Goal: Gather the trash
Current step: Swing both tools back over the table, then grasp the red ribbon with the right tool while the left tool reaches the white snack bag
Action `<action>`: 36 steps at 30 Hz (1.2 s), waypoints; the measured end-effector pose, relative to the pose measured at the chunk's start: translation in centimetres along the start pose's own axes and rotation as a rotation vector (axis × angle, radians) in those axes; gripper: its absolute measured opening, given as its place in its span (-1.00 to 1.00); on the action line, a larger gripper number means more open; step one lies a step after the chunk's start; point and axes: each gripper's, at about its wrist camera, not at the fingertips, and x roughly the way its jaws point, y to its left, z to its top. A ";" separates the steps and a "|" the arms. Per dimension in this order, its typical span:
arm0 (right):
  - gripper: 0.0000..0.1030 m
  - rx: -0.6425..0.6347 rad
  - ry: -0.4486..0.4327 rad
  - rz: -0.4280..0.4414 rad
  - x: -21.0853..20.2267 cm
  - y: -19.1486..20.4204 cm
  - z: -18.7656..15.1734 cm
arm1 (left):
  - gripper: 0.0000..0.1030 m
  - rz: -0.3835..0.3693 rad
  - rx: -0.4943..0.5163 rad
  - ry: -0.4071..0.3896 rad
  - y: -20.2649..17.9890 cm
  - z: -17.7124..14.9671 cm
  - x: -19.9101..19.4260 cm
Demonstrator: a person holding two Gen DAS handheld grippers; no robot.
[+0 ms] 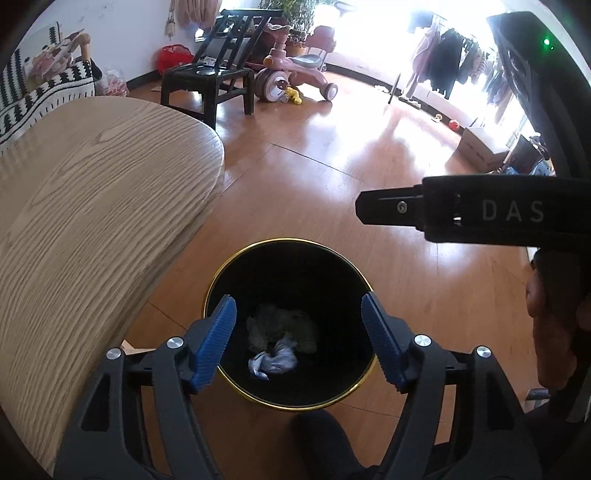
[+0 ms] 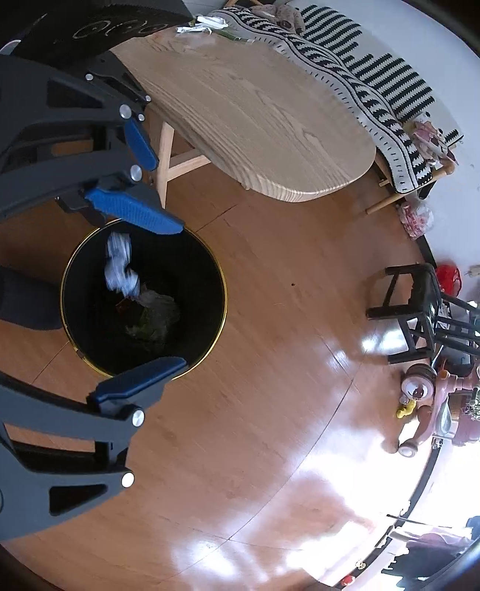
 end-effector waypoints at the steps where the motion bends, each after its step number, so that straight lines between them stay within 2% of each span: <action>1: 0.31 -0.006 -0.008 -0.003 -0.2 0.4 0.1 | 0.39 -0.001 -0.003 -0.006 0.2 0.0 -0.6; 6: 0.33 -0.056 -0.086 0.004 -2.4 3.9 1.1 | 0.58 0.001 -0.034 -0.045 2.2 -0.1 -4.5; 9: 0.40 -0.097 -0.133 0.030 -3.6 7.5 1.6 | 0.68 0.040 -0.058 -0.082 4.6 -0.8 -8.3; 15: 0.42 -0.236 -0.178 0.150 -4.8 19.4 1.2 | 0.76 0.204 -0.200 -0.156 13.1 -4.8 -17.4; 18: 0.43 -0.321 -0.151 0.239 -4.5 26.8 0.1 | 0.78 0.328 -0.286 -0.181 18.2 -8.3 -22.7; 22: 0.43 -0.412 -0.129 0.326 -4.2 34.7 -1.6 | 0.78 0.488 -0.407 -0.216 24.4 -13.4 -29.2; 25: 0.43 -0.474 -0.108 0.376 -3.7 40.3 -3.4 | 0.78 0.549 -0.493 -0.230 28.3 -16.5 -32.7; 30: 0.43 -0.550 -0.063 0.398 -1.9 46.8 -5.8 | 0.78 0.594 -0.563 -0.239 32.4 -19.6 -35.5; 36: 0.43 -0.657 -0.013 0.355 1.4 51.8 -8.7 | 0.78 0.563 -0.587 -0.231 35.8 -20.4 -35.3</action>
